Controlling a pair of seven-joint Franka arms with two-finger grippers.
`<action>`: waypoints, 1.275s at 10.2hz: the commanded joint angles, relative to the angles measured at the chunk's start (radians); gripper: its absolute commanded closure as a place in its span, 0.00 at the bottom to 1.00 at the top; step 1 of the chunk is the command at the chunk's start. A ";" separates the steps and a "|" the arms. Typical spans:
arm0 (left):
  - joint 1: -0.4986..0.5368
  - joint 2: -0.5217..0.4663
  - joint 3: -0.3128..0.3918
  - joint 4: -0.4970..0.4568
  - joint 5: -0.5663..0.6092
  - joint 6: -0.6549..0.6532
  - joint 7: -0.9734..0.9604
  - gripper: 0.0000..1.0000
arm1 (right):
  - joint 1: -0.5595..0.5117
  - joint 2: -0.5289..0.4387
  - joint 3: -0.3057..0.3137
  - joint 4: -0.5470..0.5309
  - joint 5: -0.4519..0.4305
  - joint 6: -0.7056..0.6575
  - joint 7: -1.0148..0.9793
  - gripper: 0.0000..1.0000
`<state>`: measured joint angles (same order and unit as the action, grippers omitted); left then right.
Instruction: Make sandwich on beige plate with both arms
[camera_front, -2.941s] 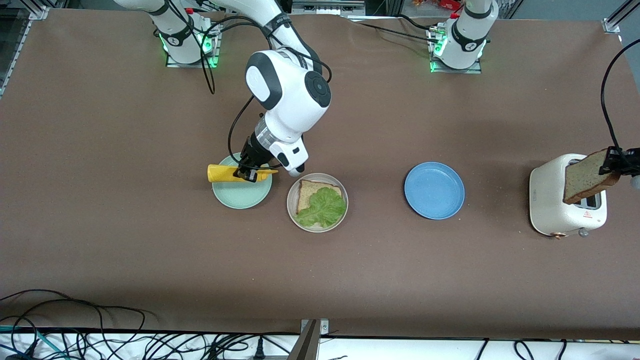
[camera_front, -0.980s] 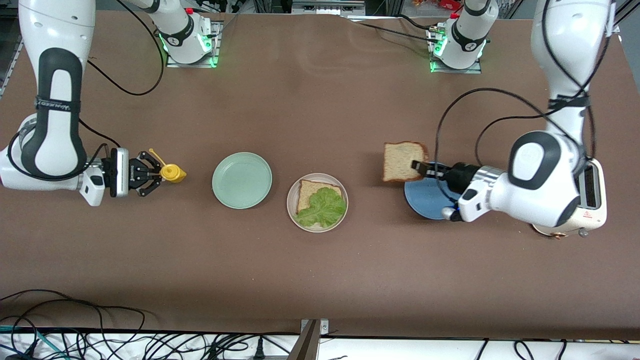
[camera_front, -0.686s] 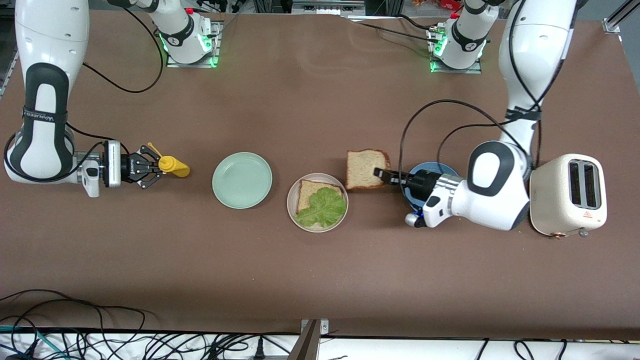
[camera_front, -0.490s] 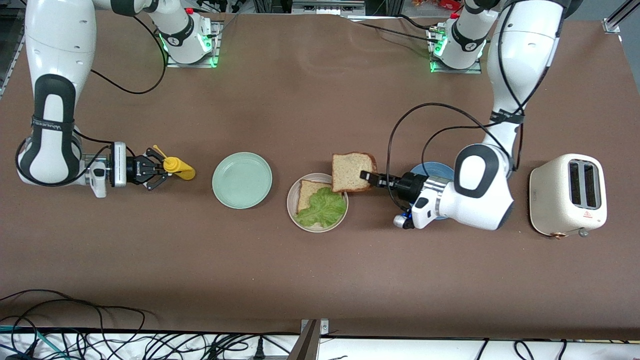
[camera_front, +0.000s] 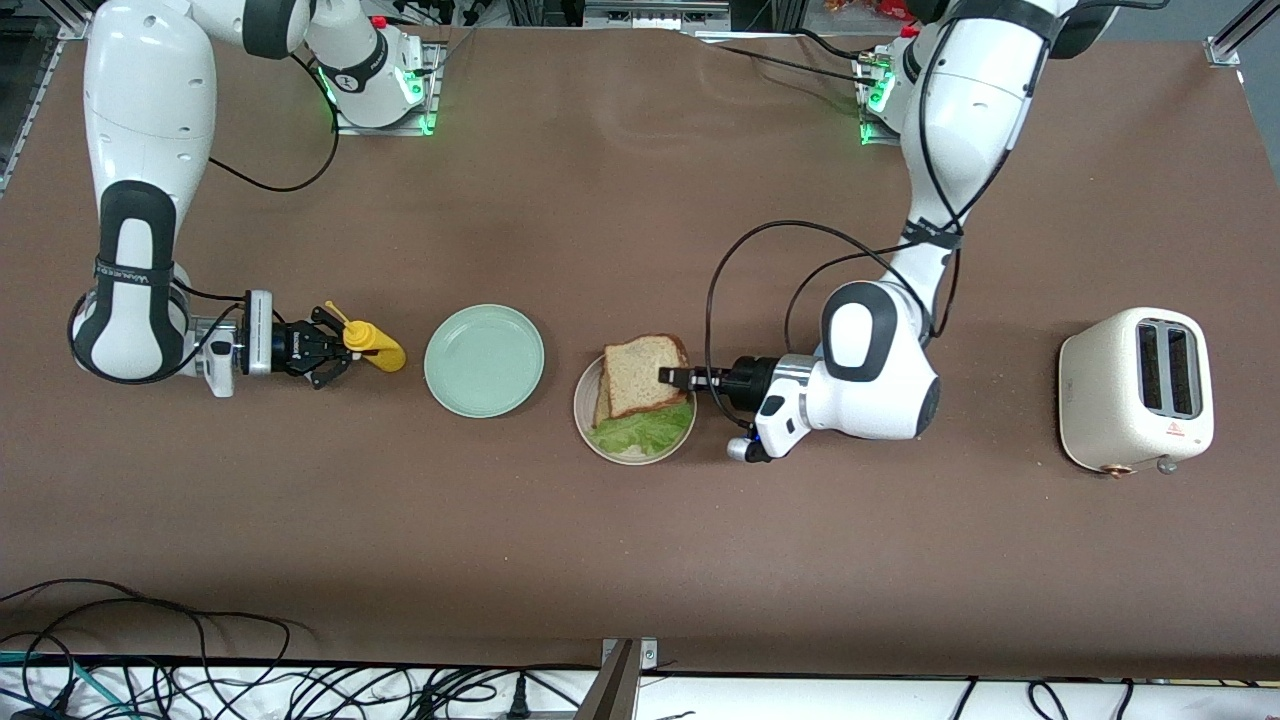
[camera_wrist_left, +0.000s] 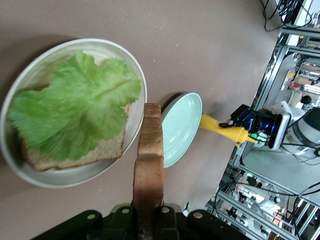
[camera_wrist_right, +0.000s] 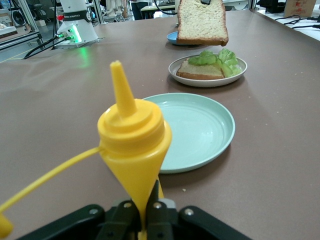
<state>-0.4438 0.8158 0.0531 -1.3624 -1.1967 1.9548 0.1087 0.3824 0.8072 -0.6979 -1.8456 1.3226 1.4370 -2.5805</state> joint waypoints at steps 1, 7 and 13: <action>-0.021 0.062 0.014 0.072 -0.047 0.030 0.025 1.00 | -0.016 0.003 0.001 0.011 0.027 -0.018 -0.024 0.01; -0.039 0.109 0.016 0.075 -0.061 0.096 0.048 0.99 | -0.143 -0.003 -0.015 0.167 -0.147 -0.023 -0.001 0.00; -0.030 0.120 0.022 0.068 -0.043 0.121 0.063 0.00 | -0.135 -0.071 -0.121 0.451 -0.371 -0.148 0.599 0.00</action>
<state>-0.4696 0.9258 0.0616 -1.3165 -1.2171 2.0718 0.1495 0.2448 0.7499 -0.8073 -1.4697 1.0022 1.3333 -2.1168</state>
